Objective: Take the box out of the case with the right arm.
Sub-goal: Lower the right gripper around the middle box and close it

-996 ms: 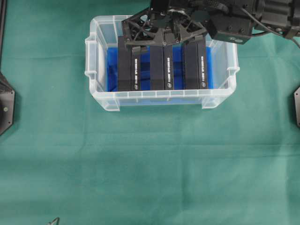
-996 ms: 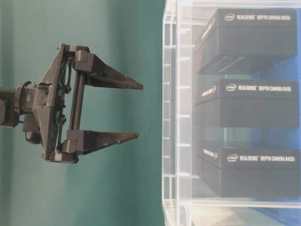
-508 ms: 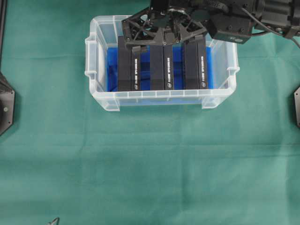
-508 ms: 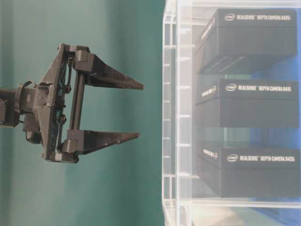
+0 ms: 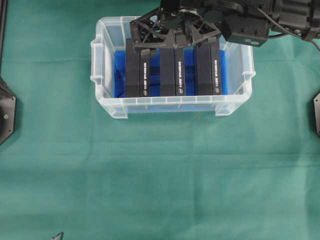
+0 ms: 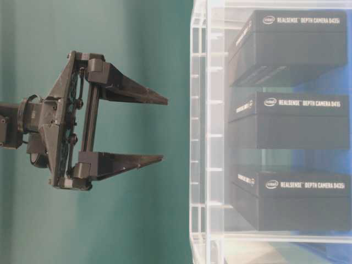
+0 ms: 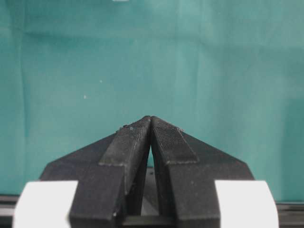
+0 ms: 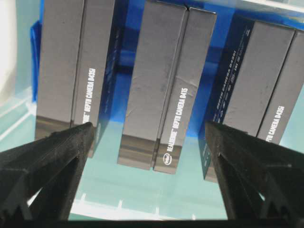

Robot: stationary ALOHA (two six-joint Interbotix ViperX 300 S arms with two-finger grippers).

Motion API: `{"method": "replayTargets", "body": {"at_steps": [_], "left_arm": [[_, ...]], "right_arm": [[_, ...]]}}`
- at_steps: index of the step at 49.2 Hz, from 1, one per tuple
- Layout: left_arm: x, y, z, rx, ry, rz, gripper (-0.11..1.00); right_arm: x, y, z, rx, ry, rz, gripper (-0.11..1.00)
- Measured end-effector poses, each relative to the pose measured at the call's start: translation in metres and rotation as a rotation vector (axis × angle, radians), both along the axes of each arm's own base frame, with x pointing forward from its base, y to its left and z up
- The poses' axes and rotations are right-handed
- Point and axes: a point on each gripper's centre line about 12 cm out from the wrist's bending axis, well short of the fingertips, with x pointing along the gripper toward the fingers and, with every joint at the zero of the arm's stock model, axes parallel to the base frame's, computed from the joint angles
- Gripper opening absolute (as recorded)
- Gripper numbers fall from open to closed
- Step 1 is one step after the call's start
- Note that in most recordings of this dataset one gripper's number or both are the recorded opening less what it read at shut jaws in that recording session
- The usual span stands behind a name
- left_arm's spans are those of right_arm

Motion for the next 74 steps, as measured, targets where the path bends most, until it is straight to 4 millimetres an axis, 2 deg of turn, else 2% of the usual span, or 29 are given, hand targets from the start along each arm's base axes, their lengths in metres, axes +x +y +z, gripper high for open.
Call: {"method": "replayTargets", "body": {"at_steps": [13, 21, 29, 41, 52, 64, 74], "left_arm": [[0.000, 0.000, 0.000, -0.002, -0.001, 0.000, 0.02], [0.000, 0.000, 0.001, -0.002, -0.001, 0.000, 0.02], [0.000, 0.000, 0.000, 0.000, -0.002, 0.000, 0.02], [0.000, 0.000, 0.001, 0.000, -0.002, 0.000, 0.02], [0.000, 0.000, 0.000, -0.001, 0.000, 0.001, 0.02], [0.000, 0.000, 0.000, -0.001, 0.002, 0.001, 0.02], [0.000, 0.000, 0.000, -0.001, 0.002, 0.001, 0.02]], "right_arm": [[0.001, 0.000, -0.002, 0.001, 0.003, 0.000, 0.95], [0.002, 0.000, -0.011, 0.006, 0.026, 0.002, 0.95], [-0.002, 0.000, -0.029, 0.013, 0.062, -0.006, 0.95], [0.001, -0.005, -0.058, 0.018, 0.024, -0.009, 0.95], [0.004, -0.009, -0.095, 0.046, 0.027, -0.026, 0.95], [0.008, -0.005, -0.127, 0.089, 0.044, -0.027, 0.95], [0.008, -0.003, -0.131, 0.107, 0.045, -0.036, 0.95]]}}
